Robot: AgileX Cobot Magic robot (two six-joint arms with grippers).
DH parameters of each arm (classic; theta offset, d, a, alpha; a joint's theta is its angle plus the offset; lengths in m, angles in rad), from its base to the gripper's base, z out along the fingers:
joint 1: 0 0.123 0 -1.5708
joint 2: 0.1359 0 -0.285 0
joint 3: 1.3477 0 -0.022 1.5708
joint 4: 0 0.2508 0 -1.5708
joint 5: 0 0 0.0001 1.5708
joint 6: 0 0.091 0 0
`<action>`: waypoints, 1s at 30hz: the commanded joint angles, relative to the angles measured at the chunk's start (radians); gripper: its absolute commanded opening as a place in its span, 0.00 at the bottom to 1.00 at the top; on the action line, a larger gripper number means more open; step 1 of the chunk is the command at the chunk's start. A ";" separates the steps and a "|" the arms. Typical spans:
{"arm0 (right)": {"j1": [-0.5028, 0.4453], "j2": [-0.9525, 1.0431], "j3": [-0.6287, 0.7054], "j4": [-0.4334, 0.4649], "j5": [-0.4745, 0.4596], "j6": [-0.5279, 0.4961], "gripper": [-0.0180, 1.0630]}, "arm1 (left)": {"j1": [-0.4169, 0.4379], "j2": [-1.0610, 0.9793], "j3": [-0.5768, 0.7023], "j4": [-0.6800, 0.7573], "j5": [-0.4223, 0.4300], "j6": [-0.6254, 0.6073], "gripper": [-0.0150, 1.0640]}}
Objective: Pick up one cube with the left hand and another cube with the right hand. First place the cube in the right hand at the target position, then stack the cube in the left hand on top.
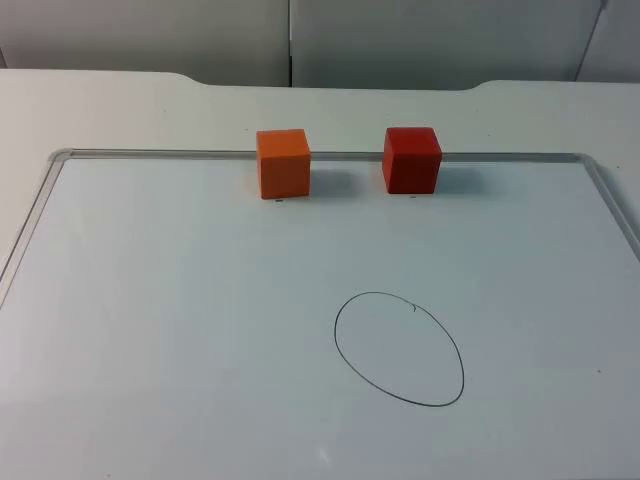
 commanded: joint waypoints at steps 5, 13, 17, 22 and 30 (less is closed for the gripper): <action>-0.006 -0.004 -0.032 0.003 -0.091 -0.045 0.98 | 0.004 -0.004 0.007 -0.005 -0.008 -0.001 0.99; -0.006 0.140 -0.122 0.003 -0.178 -0.072 0.98 | 0.004 -0.004 0.007 -0.005 -0.008 -0.001 0.99; -0.006 0.317 -0.211 0.003 -0.221 -0.172 0.98 | 0.004 -0.004 0.007 -0.005 -0.008 -0.001 0.99; -0.006 0.535 -0.357 0.007 -0.242 -0.174 0.98 | 0.004 -0.004 0.007 -0.005 -0.008 -0.001 0.99; -0.006 0.831 -0.586 0.074 -0.269 -0.175 0.98 | 0.004 -0.004 0.007 -0.005 -0.008 -0.001 0.99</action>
